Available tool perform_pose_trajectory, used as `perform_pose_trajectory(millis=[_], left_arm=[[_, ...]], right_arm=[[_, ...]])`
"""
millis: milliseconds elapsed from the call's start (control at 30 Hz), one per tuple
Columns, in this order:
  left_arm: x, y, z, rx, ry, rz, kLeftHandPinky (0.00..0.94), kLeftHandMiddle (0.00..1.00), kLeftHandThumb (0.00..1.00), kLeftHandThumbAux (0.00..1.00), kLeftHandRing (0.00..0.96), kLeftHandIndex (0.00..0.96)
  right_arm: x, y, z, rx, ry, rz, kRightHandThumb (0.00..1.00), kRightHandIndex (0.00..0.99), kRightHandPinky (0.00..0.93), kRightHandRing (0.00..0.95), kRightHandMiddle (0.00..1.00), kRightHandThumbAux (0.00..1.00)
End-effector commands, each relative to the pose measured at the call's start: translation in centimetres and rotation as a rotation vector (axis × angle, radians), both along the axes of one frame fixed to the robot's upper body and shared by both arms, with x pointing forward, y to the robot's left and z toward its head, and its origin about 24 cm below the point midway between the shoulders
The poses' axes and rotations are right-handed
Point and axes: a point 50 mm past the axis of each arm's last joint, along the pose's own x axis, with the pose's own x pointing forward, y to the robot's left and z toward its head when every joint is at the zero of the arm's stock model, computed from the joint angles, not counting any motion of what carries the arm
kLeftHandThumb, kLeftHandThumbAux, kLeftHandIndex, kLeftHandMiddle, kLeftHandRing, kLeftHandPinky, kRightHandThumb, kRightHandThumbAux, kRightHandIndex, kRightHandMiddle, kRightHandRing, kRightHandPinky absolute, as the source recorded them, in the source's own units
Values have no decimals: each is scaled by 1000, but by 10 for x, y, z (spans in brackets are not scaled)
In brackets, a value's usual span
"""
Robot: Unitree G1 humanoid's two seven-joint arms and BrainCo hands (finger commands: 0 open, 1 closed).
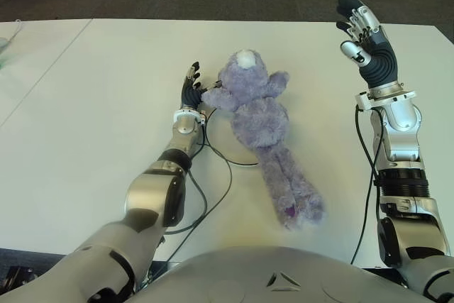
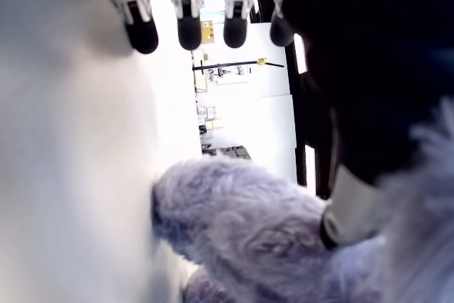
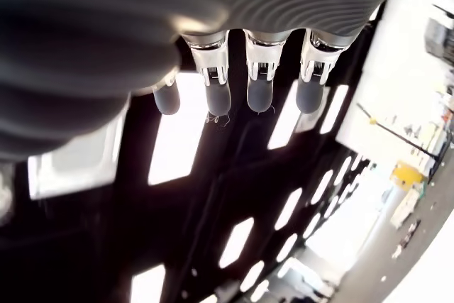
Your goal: Put the doll into the plate.
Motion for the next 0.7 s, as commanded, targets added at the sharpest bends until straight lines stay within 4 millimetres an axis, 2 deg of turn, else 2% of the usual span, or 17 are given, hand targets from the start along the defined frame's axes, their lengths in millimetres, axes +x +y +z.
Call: perform_pose_trajectory(millis=[33, 267, 700], left_arm=[[-68, -7, -80, -32, 393, -5, 108, 61, 0, 780, 72, 37], [-69, -7, -80, -37, 389, -3, 108, 58, 0, 776, 71, 39], [-68, -8, -80, -32, 385, -4, 114, 61, 0, 775, 75, 35]], right_arm=[[4, -2, -10, 199, 118, 91, 228, 0, 0, 0, 0, 442], [7, -7, -12, 258, 170, 153, 211, 0, 0, 0, 0, 502], [15, -22, -21, 263, 232, 141, 166, 0, 0, 0, 0, 615]])
